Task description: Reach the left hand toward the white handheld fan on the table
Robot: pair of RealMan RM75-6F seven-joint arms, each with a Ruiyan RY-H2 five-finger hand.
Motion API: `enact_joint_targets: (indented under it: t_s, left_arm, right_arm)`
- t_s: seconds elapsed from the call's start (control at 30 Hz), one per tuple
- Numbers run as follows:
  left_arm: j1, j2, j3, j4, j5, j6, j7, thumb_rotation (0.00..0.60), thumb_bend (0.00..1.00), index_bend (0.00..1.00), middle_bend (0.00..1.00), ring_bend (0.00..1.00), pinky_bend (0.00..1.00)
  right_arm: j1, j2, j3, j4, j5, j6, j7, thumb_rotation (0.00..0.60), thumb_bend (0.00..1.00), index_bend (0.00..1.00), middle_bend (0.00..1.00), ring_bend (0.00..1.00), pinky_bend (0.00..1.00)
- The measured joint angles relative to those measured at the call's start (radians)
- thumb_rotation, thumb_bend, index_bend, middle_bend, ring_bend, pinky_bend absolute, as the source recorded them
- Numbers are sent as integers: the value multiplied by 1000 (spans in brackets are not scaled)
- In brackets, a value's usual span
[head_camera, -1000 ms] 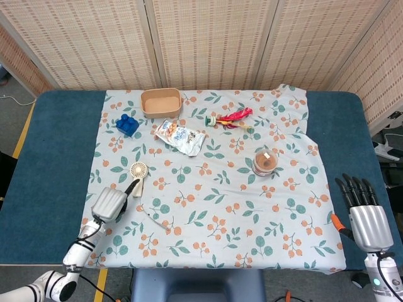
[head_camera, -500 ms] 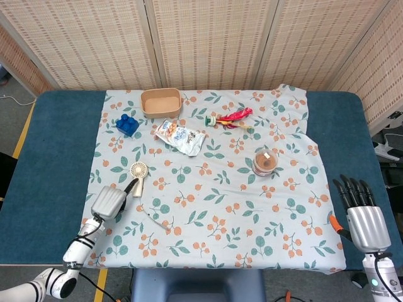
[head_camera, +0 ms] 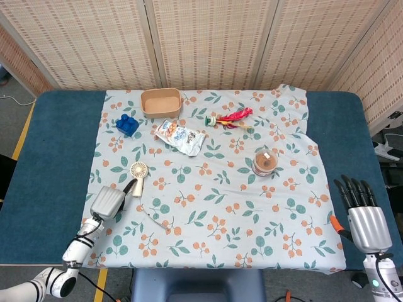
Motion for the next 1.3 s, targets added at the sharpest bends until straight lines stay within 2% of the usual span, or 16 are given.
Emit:
enact_joint_targets:
  t_s: [0.67, 1.0, 1.13, 1.2, 1.3]
  left_arm:
    - [-17, -7, 8, 16, -19, -17, 10, 600, 992, 72, 1000, 903, 1000]
    - [-28, 3, 17, 12, -48, -69, 32, 600, 998, 78, 1000, 903, 1000]
    - [-29, 10, 16, 2, -49, -67, 34, 600, 995, 32, 1000, 899, 1000]
    - [-26, 16, 13, -9, -38, -43, 29, 600, 959, 7, 990, 882, 1000]
    - [-7, 40, 12, -53, 6, 54, 7, 600, 790, 0, 902, 819, 1000]
  right_arm:
    - [-1, 2, 4, -5, 6, -1, -8, 600, 184, 0, 0, 0, 0]
    - [-2, 1, 2, -6, 2, 0, -10, 600, 184, 0, 0, 0, 0]
    - [-3, 1, 2, -6, 1, 2, -12, 600, 184, 0, 0, 0, 0]
    - [-4, 1, 1, -8, -1, 6, -14, 600, 184, 0, 0, 0, 0]
    - [-7, 3, -3, -14, -11, 12, -16, 600, 184, 0, 0, 0, 0]
